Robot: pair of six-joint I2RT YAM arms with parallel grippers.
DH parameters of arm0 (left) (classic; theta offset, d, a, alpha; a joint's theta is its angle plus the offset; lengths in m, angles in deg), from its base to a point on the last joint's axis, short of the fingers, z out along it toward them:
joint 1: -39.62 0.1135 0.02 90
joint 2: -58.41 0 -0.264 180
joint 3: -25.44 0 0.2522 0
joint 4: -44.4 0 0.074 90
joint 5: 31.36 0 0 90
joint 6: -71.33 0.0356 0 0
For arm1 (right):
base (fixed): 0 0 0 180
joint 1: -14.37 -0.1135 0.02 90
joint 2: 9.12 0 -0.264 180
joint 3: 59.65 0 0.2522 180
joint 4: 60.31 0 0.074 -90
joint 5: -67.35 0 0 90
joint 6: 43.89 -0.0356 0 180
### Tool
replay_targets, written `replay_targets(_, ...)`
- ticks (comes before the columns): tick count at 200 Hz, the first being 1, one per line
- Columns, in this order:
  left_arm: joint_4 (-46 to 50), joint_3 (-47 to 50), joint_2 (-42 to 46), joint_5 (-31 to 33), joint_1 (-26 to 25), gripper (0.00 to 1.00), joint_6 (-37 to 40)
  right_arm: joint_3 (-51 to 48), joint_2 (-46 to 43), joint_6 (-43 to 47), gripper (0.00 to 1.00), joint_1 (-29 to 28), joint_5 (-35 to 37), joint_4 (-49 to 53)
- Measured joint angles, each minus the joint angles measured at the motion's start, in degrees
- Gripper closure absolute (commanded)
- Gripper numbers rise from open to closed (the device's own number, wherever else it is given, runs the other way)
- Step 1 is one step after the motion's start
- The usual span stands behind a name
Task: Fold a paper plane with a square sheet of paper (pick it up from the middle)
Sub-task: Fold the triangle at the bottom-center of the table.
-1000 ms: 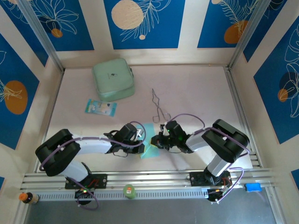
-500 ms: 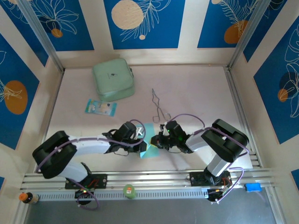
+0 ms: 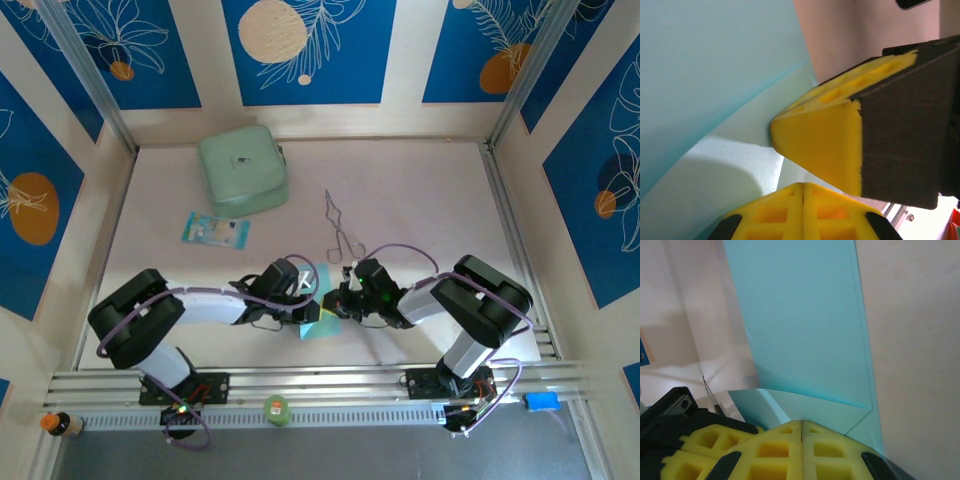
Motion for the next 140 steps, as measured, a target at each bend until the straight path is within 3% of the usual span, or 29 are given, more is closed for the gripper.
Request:
replay_targets(95,-1.31,3.98,1.66,0.2,0.0,0.94,0.79,-0.17,0.09,0.0,1.0,-0.04,-0.24,-0.28)
replay_targets(140,0.15,4.94,3.39,0.22,0.0,0.88,2.29,-0.17,0.09,0.02,1.0,-0.04,-0.31,-0.24)
